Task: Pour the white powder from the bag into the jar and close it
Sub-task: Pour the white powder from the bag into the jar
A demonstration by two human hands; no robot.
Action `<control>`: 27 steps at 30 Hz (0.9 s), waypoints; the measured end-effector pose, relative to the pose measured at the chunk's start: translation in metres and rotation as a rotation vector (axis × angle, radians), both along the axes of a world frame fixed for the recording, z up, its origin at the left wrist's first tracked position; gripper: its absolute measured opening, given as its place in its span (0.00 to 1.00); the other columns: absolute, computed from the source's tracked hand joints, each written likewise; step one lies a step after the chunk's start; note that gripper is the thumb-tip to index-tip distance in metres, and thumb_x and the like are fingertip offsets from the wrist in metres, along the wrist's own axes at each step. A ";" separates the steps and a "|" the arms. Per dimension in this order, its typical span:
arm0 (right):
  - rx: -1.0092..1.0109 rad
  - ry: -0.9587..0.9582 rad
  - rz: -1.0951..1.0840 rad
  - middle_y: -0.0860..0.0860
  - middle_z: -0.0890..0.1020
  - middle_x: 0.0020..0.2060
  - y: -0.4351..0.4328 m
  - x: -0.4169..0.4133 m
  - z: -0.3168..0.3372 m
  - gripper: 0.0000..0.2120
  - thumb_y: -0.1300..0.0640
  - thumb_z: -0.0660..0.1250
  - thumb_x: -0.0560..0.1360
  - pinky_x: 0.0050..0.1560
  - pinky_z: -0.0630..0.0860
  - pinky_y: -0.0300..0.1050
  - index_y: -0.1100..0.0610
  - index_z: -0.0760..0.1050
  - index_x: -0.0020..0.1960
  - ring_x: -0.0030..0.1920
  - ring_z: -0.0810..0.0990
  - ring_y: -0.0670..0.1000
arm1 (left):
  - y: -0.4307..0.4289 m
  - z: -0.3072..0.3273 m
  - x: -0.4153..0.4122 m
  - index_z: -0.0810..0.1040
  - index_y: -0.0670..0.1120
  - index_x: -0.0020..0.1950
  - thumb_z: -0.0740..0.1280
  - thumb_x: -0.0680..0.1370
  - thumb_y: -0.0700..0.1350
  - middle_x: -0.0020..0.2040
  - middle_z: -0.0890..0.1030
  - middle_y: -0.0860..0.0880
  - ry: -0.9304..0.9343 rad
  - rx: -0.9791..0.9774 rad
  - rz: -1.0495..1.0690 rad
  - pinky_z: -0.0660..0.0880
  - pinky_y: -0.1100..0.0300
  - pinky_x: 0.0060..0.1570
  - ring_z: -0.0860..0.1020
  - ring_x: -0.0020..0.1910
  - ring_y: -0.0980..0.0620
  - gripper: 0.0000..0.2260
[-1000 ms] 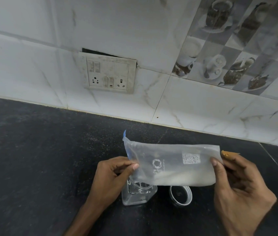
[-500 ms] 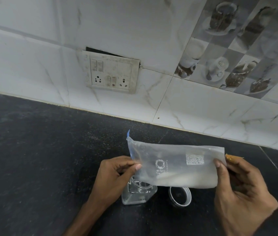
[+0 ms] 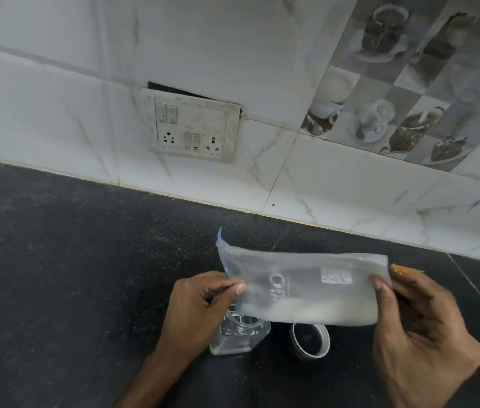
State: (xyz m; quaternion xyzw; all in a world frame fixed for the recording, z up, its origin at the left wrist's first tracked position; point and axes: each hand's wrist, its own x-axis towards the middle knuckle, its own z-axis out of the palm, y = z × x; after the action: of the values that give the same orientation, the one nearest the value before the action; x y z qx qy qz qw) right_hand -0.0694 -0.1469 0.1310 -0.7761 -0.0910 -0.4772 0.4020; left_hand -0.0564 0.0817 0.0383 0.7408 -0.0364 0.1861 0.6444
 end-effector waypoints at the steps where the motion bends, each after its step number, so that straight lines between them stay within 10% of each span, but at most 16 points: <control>1: -0.009 0.009 0.002 0.50 0.83 0.51 0.000 0.000 0.000 0.12 0.62 0.73 0.74 0.51 0.81 0.35 0.63 0.78 0.57 0.49 0.84 0.39 | 0.000 0.000 0.000 0.88 0.48 0.47 0.73 0.74 0.42 0.42 0.87 0.56 0.001 0.001 0.007 0.83 0.53 0.44 0.86 0.42 0.57 0.05; 27: -0.033 0.000 -0.002 0.55 0.82 0.52 -0.001 0.005 0.003 0.14 0.62 0.73 0.75 0.50 0.81 0.37 0.63 0.77 0.59 0.50 0.82 0.33 | -0.004 -0.003 0.000 0.88 0.49 0.46 0.74 0.75 0.41 0.41 0.87 0.57 -0.021 0.036 0.030 0.82 0.52 0.41 0.85 0.41 0.58 0.04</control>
State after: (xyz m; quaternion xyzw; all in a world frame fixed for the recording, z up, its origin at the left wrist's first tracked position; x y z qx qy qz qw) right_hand -0.0639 -0.1475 0.1336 -0.7829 -0.0980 -0.4760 0.3884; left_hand -0.0567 0.0780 0.0350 0.7506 -0.0351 0.2028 0.6279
